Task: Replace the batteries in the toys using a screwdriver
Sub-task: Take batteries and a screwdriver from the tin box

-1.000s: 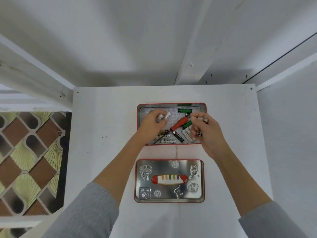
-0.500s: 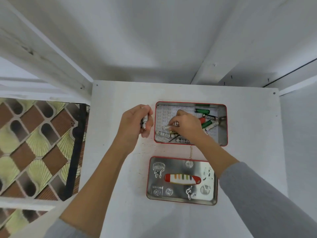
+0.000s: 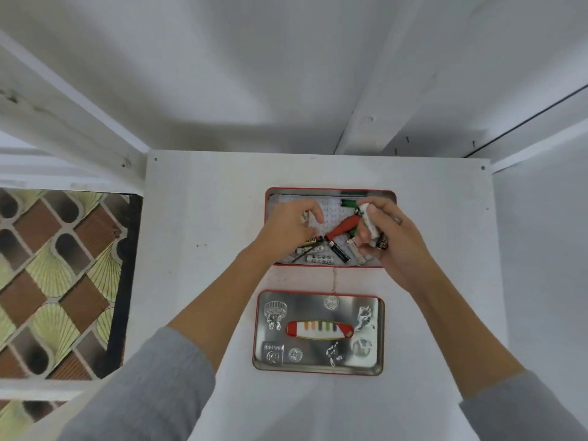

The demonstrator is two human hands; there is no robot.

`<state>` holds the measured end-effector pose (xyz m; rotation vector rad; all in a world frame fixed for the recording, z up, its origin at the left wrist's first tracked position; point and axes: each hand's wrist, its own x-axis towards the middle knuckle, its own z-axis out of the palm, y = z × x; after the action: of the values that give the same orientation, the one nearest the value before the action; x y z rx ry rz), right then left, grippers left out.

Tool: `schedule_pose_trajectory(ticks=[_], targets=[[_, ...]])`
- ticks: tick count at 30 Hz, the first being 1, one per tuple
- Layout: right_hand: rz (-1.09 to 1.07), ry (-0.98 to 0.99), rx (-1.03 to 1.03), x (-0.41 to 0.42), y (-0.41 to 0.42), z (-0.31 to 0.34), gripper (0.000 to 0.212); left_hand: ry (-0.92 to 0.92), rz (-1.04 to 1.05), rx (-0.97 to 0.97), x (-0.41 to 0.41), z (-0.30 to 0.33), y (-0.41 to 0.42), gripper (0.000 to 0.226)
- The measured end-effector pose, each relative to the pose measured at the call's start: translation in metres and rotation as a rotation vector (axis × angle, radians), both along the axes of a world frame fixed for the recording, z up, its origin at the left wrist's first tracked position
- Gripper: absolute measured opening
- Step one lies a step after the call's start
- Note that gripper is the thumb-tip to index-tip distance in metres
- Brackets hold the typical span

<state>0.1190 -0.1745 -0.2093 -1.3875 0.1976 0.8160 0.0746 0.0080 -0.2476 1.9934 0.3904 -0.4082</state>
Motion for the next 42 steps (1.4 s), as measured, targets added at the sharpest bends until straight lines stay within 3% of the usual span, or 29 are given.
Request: schedule_pose_trajectory(ticks=[6,10,13,16,18,20,22,24,27,31,35,38,42], targets=[[-0.124,0.118,0.118,-0.002,-0.006,-0.004,0.009,0.027,-0.268,0.205,0.004,-0.021,-0.001,0.022],[-0.12,0.174,0.084,-0.001,-0.006,-0.01,0.013,0.054,-0.288,0.284,0.005,-0.029,-0.002,0.019],[0.044,0.02,-0.145,-0.001,-0.002,-0.015,0.01,0.056,-0.35,0.371,0.003,-0.033,-0.005,0.016],[0.279,-0.263,-0.504,0.001,0.006,-0.023,0.018,0.033,-0.344,0.463,0.002,-0.029,-0.006,0.02],[0.478,-0.438,-0.774,0.003,0.012,-0.027,0.02,0.038,-0.178,0.34,0.002,-0.02,-0.005,0.018],[0.664,-0.519,-0.958,0.005,0.017,-0.03,0.016,0.04,0.028,0.097,0.001,-0.006,-0.003,0.008],[0.774,-0.531,-1.013,0.006,0.021,-0.032,0.012,0.037,0.19,-0.128,-0.001,0.008,-0.001,0.004],[0.863,-0.539,-1.045,0.007,0.025,-0.029,0.021,0.042,0.302,-0.29,-0.003,0.019,0.001,0.014],[0.908,-0.566,-1.069,0.006,0.027,-0.025,0.025,0.044,0.374,-0.428,-0.005,0.027,0.004,0.012],[0.749,-0.503,-0.876,0.006,0.016,-0.03,0.014,0.062,0.356,-0.443,-0.007,0.024,-0.003,0.008],[0.336,-0.241,-0.446,0.007,-0.01,-0.008,0.009,0.122,0.204,-0.378,-0.004,0.012,-0.017,0.011],[0.023,-0.12,-0.161,0.011,-0.034,0.006,0.003,0.096,-0.038,-0.185,0.001,-0.001,-0.033,0.013],[-0.114,0.013,0.097,0.012,-0.054,0.017,0.03,0.045,-0.364,0.17,0.01,-0.016,-0.047,0.021]])
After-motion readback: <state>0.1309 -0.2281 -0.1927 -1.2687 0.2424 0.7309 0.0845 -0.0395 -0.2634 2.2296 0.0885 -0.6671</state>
